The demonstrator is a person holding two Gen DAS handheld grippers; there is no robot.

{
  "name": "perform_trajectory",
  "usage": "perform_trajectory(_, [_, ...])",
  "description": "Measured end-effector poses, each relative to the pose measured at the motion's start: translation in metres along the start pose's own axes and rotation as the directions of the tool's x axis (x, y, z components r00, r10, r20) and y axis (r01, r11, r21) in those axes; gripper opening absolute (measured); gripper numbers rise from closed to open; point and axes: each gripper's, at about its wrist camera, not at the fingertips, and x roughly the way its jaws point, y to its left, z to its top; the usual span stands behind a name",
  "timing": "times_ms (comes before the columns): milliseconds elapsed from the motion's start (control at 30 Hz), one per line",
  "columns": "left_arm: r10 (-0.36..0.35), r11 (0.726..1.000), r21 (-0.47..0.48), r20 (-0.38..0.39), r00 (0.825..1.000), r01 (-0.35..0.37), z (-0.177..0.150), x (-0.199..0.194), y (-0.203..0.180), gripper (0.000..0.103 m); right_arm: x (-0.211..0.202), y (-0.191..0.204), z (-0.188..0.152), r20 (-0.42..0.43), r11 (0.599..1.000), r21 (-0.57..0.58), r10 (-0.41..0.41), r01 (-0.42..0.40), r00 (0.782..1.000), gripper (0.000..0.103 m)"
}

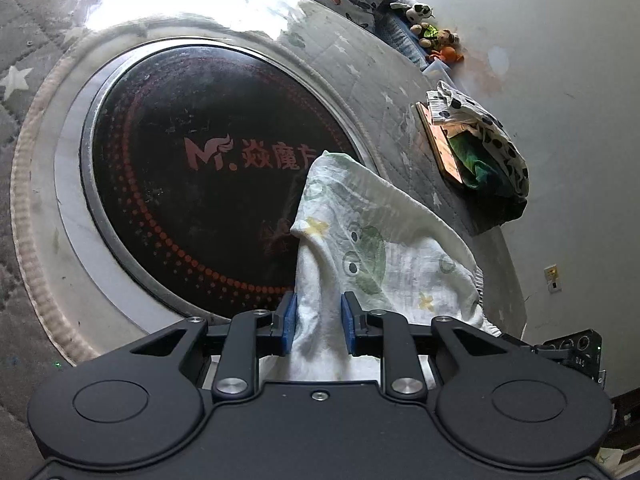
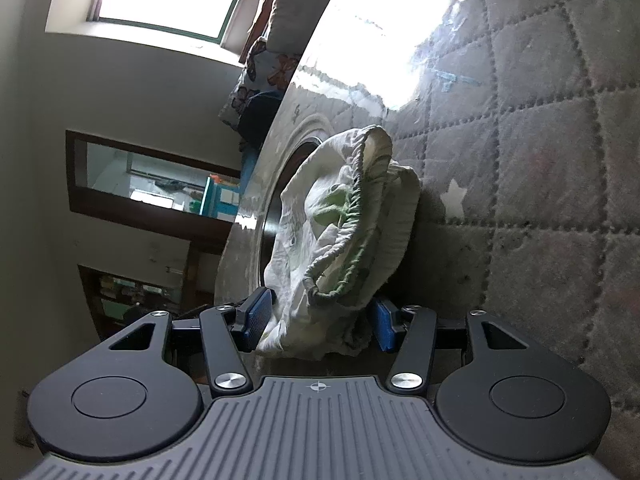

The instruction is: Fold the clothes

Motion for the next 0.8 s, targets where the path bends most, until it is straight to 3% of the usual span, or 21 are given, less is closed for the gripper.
perform_trajectory(233, [-0.004, 1.0, -0.001, -0.002, 1.0, 0.004, 0.0, 0.001, -0.001, 0.026, -0.005, -0.017, -0.005, 0.0, 0.999, 0.036, 0.007, -0.007, 1.0, 0.051])
perform_trajectory(467, [-0.009, 1.0, 0.004, -0.007, 1.0, 0.009, -0.002, 0.004, -0.004, 0.026, 0.006, -0.03, -0.013, 0.013, 0.998, 0.005, -0.059, 0.058, 0.998, 0.027])
perform_trajectory(800, [0.008, 0.999, -0.039, 0.012, 1.0, -0.007, -0.002, -0.002, -0.003, 0.026, -0.007, -0.053, -0.023, 0.032, 1.0, 0.012, 0.004, -0.005, 0.999, 0.015])
